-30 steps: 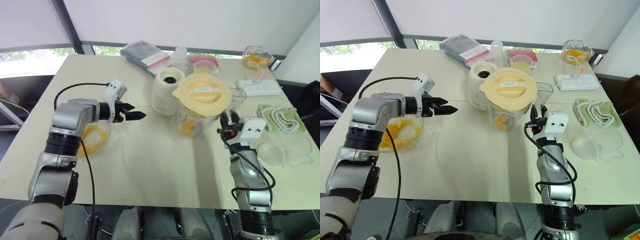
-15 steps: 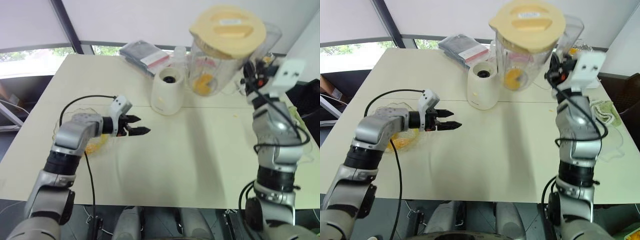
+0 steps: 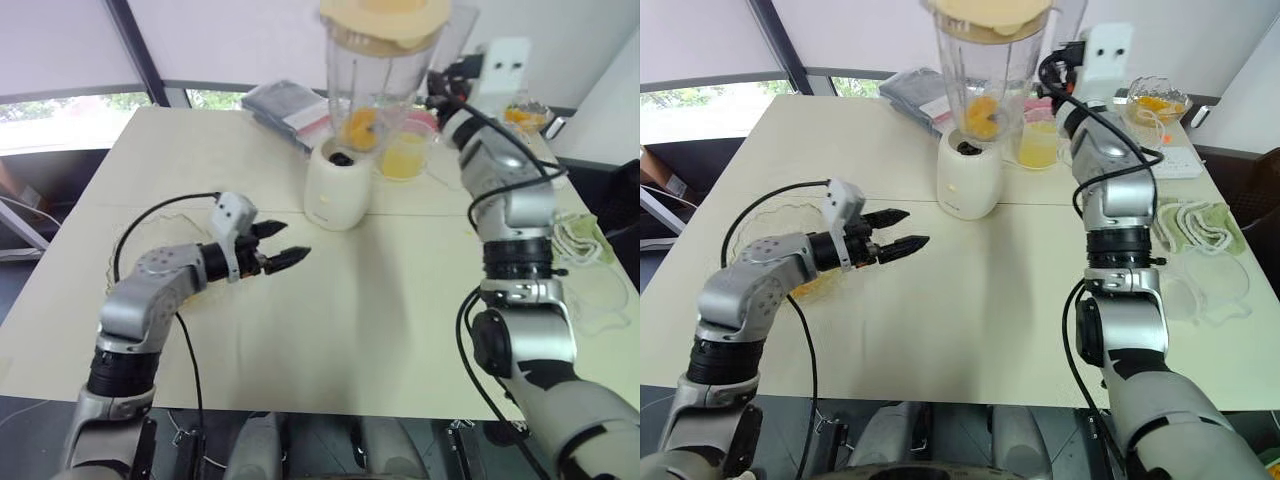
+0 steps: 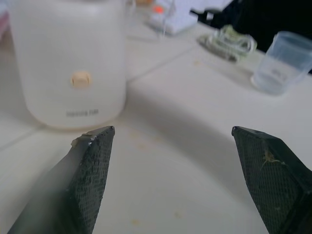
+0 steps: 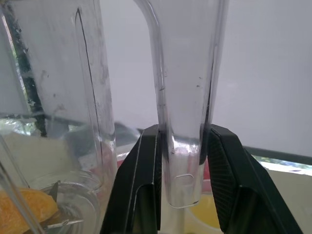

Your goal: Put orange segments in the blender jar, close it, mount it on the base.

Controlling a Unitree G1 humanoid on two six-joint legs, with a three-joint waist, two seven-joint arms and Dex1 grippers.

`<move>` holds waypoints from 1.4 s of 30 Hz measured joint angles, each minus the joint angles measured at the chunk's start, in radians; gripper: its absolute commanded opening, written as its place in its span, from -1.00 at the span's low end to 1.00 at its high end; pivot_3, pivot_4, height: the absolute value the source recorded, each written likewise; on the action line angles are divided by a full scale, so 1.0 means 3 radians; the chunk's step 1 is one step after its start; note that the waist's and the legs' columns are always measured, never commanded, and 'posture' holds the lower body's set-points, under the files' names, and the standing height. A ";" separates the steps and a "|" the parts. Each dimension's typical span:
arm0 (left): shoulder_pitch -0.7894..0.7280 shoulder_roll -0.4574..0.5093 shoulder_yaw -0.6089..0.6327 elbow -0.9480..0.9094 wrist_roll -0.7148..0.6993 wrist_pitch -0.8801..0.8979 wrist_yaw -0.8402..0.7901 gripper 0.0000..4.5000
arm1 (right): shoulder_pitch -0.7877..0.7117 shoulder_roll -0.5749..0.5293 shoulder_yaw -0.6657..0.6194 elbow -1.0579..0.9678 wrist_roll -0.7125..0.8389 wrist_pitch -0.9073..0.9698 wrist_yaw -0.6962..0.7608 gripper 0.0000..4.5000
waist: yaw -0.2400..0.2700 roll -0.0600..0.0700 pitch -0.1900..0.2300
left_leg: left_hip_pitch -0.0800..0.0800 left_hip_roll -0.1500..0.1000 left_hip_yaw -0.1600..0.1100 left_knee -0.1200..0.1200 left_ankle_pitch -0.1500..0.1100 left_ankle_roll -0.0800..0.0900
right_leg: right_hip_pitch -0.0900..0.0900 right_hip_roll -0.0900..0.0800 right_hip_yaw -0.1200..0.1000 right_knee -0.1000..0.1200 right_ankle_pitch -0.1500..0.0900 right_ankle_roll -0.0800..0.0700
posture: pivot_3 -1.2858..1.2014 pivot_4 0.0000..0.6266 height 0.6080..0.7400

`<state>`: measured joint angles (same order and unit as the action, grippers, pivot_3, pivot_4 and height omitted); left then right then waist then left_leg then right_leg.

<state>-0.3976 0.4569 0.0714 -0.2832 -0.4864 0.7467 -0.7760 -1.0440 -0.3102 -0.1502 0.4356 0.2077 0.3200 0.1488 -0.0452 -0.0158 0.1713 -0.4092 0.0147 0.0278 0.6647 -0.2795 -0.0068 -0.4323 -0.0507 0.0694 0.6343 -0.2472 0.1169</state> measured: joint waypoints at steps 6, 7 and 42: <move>0.0300 -0.0038 0.0093 -0.0177 -0.0064 -0.0090 0.0194 0.78 | -0.0256 0.0076 0.0027 0.0694 -0.0118 -0.0335 0.0055 -0.63 | 0.0004 0.0000 0.0000 | 0.0000 0.0000 -0.0002 0.0000 0.0002 -0.0004 | -0.0001 -0.0001 -0.0003 0.0001 0.0000 0.0000 | 0.03 -0.52 1.00; 0.0308 -0.0037 0.0102 -0.0190 -0.0065 -0.0100 0.0223 0.78 | -0.0289 0.0089 0.0027 0.0783 -0.0126 -0.0385 0.0060 -0.63 | 0.0004 0.0000 0.0000 | 0.0000 0.0000 -0.0001 0.0000 0.0003 -0.0006 | 0.0000 -0.0001 -0.0003 0.0001 0.0001 -0.0001 | 0.03 -0.52 1.00; 0.0400 0.0038 -0.0003 -0.0241 -0.0052 -0.0133 0.0463 0.80 | -0.0508 0.0133 0.0083 0.1536 -0.0305 -0.0626 0.0247 0.37 | -0.0017 0.0001 0.0000 | 0.0002 0.0000 -0.0001 -0.0004 0.0010 -0.0017 | -0.0001 -0.0001 -0.0003 0.0002 0.0001 -0.0002 | 0.03 -0.52 1.00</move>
<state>-0.2776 0.4683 0.0705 -0.3556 -0.5018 0.7068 -0.6372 -1.1965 -0.2704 -0.1252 0.8965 0.1162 0.1322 0.2230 -0.0504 -0.0155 0.1714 -0.4087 0.0147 0.0275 0.6635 -0.2766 -0.0119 -0.4325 -0.0509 0.0683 0.6349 -0.2468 0.1164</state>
